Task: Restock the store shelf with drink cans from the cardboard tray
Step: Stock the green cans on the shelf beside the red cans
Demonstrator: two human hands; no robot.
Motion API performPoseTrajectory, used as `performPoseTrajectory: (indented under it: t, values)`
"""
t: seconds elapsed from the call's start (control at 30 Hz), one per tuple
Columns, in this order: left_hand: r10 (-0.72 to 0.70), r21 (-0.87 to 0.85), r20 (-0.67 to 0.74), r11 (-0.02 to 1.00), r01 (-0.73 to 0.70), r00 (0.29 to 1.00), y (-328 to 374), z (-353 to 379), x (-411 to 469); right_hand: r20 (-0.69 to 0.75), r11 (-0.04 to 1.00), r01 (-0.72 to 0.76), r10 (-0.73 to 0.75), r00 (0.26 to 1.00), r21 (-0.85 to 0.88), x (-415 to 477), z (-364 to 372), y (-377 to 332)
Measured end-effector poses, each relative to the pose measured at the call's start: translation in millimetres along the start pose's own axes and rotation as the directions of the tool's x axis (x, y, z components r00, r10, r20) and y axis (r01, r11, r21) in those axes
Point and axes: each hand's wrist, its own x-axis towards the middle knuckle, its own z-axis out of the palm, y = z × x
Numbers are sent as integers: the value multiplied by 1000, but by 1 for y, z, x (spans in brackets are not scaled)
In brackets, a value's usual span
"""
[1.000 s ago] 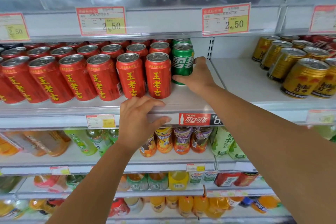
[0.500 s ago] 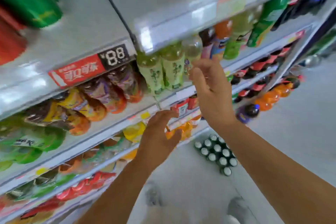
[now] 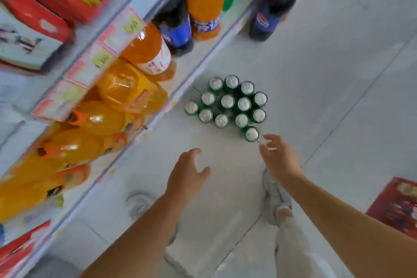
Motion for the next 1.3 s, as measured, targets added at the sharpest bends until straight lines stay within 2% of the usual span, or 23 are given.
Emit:
performPoseTrajectory:
  t: [0.17,0.37,0.5,0.6,0.7,0.9,1.0,1.07,1.17,1.3]
  values:
    - [-4,22,-41,1000,5,999,-39,67,120,39,988,-70,76,996,-137,106,68,82]
    - [135,16,-150,991,-134,980,-44,95,214,1,1000,9,-9,1000,-22,177,120,112]
    - [197,180,-213,971,-160,957,-40,100,238,-20,999,30,-30,999,-12,196,133,116]
    - [214,398,-264,912,-96,941,-37,100,247,-77,998,33,-37,996,-51,202,138,117]
    - [217,486,-300,872,-47,929,-31,95,247,-93,997,25,-33,995,-78,200,137,116]
    - [139,370,-287,929,-24,948,-36,65,187,-91,994,-33,24,996,-104,142,108,104]
    - [168,228,-265,968,-108,950,-37,31,127,-92,997,-21,15,996,-73,85,79,77]
    - [202,68,-255,979,-191,946,-30,2,80,-83,998,26,-31,996,-60,42,58,50]
    - [176,-119,-246,970,-210,953,-9,-48,4,-50,992,119,-120,991,-29,-26,24,-2]
    - [231,-185,-335,934,-305,913,29,-131,-102,-63,957,282,-278,958,63,-122,-33,-87]
